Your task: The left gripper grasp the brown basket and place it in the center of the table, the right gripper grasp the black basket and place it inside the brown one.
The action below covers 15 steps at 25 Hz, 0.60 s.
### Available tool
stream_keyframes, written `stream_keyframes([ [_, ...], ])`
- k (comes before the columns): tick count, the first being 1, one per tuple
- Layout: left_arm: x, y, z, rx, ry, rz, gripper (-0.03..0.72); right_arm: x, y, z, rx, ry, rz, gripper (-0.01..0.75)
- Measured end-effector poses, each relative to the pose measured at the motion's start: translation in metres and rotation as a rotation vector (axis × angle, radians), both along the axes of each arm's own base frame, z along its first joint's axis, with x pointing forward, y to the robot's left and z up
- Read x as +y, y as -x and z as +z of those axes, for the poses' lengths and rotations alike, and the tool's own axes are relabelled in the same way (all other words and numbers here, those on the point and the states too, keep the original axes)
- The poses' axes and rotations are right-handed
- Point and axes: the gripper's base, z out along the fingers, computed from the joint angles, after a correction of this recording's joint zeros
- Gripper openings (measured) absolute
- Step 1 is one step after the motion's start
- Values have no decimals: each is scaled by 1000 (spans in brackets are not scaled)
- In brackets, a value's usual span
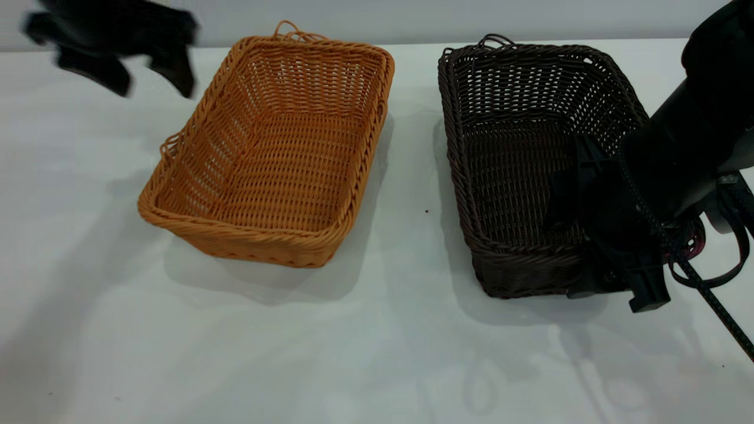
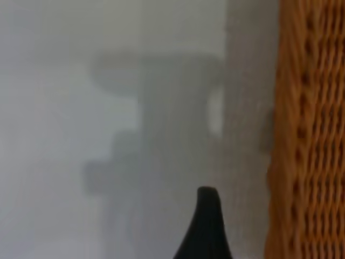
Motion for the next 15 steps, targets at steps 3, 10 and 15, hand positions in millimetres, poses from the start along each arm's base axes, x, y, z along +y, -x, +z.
stream_keyframes([
  [3,-15,-9,-25,50,-14,-41,573,0,0,0,0,0,0,517],
  [10,-21,-13,-64,95,-26,-51,568,-2,0,0,-3,19,-6,482],
  [15,-24,-11,-71,105,-30,-64,472,-4,-1,0,-8,41,-6,324],
])
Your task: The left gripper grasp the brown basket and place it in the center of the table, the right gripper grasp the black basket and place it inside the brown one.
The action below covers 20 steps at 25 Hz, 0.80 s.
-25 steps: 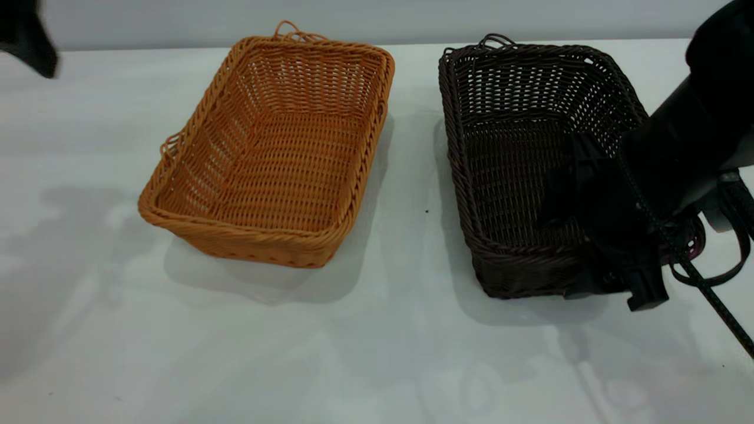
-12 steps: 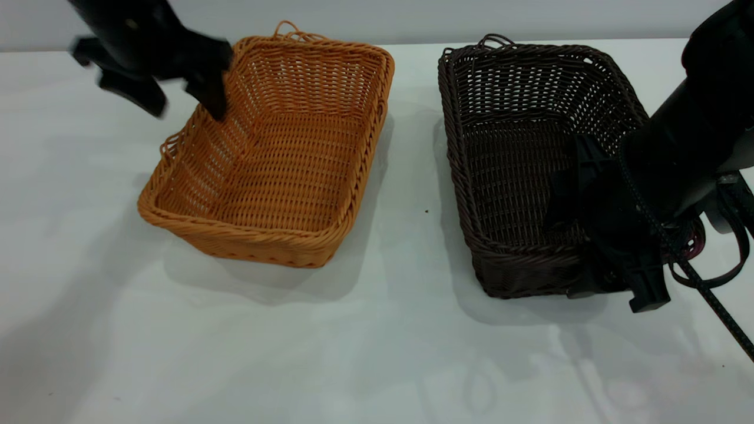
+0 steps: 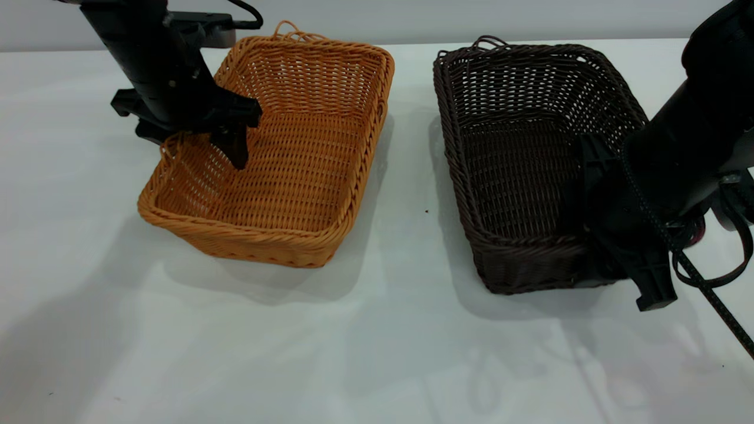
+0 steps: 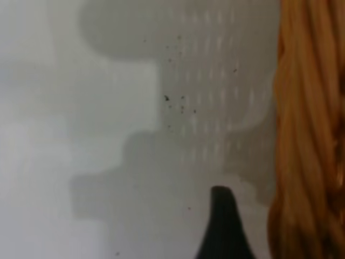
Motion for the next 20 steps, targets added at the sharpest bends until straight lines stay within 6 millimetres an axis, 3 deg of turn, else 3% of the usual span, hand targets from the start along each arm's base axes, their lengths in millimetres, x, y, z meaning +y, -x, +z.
stream_keyframes([
  [3,0,0,0,0,0,-1,373,0,0,0,-1,4,0,181],
  [6,0,0,0,-1,-2,-3,260,-1,0,0,0,5,-14,88],
  [11,-1,0,1,-5,4,6,88,-1,0,0,-1,7,-8,85],
  [16,1,-2,1,-19,-22,-25,75,-17,-10,10,-37,2,-1,85],
  [20,2,-4,2,-55,-66,-98,75,-47,-37,29,-139,11,87,85],
])
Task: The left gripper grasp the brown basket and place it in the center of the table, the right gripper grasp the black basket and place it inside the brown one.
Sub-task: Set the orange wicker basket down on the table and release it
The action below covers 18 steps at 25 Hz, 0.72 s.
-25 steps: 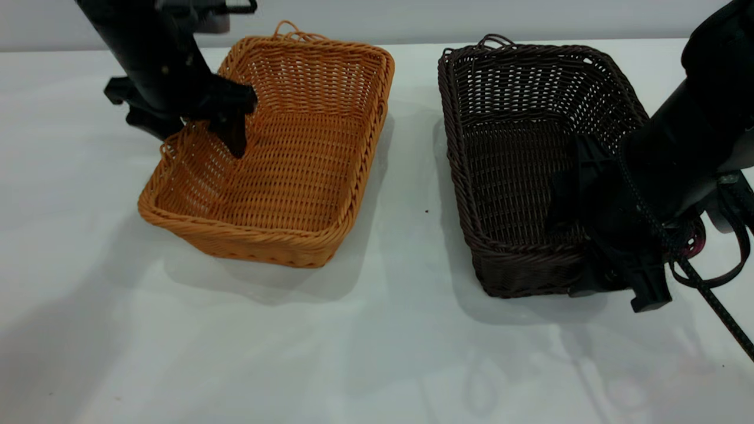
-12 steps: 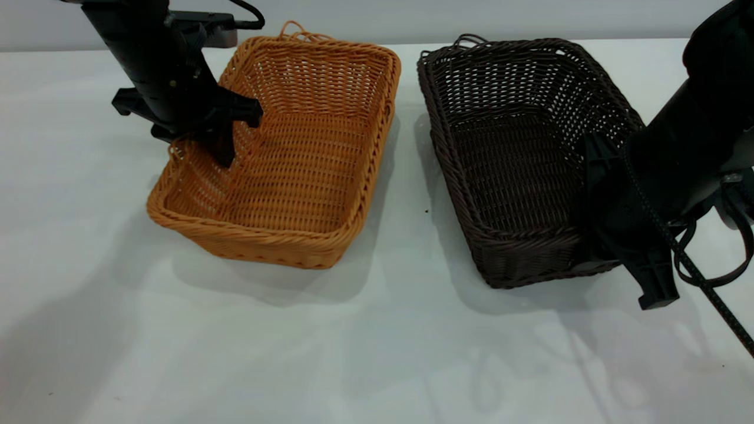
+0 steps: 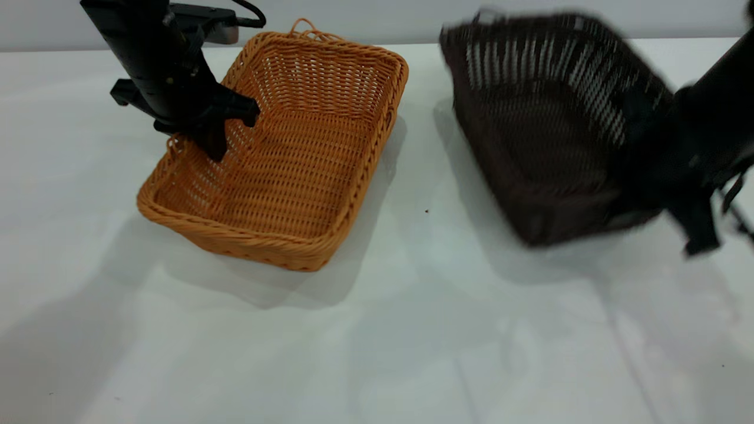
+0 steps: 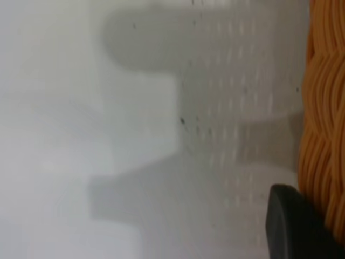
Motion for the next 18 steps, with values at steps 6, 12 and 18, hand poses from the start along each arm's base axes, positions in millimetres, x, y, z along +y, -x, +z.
stream_keyframes([
  [6,-16,-6,4,-137,-112,-397,75,-22,-41,33,-169,-107,318,85],
  [12,-57,0,8,-269,-218,-808,75,-46,-61,58,-216,-130,561,85],
  [18,-102,17,0,-335,-298,-1123,75,-70,-77,80,-251,-125,656,85],
])
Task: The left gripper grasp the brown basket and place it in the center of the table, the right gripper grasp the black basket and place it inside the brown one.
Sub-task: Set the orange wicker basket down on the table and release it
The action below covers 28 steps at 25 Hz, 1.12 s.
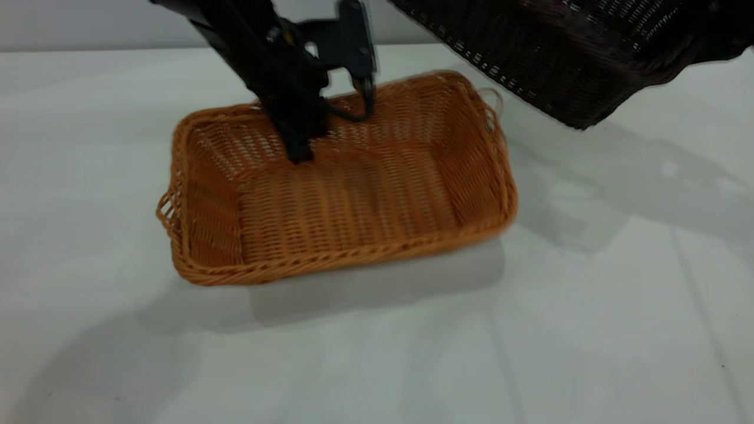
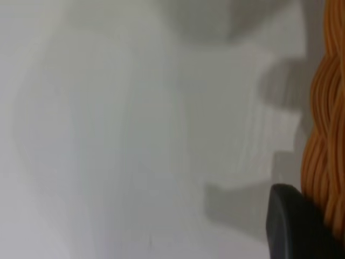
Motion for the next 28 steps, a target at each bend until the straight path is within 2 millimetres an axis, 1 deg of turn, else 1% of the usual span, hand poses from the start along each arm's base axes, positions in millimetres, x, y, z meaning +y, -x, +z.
stream_keyframes([
  [4,-17,9,-2,-20,-26,-95,75,-5,-3,7,-8,1,28,85],
  [9,-20,10,-4,-26,-19,-95,80,-5,-1,6,4,5,55,85],
  [11,-20,10,-4,-27,-13,-87,95,-5,-1,6,3,6,55,85],
  [14,-21,9,-4,-35,-5,-84,160,-5,-2,6,1,3,51,85],
  [17,-22,8,-4,-49,8,-82,271,-4,-3,7,-5,-17,28,85],
  [19,-24,8,-3,-64,22,-84,363,-4,-4,9,-10,-35,10,85],
  [21,-28,9,4,-80,33,-91,434,-6,-6,10,-17,-63,-23,85],
  [23,-31,9,19,-94,38,-95,487,-14,-8,12,-37,-93,-67,85],
  [25,-32,11,39,-106,40,-95,509,-29,-10,15,-63,-131,-137,85],
  [28,-27,16,78,-95,18,-80,517,-53,-10,18,-90,-156,-218,85],
])
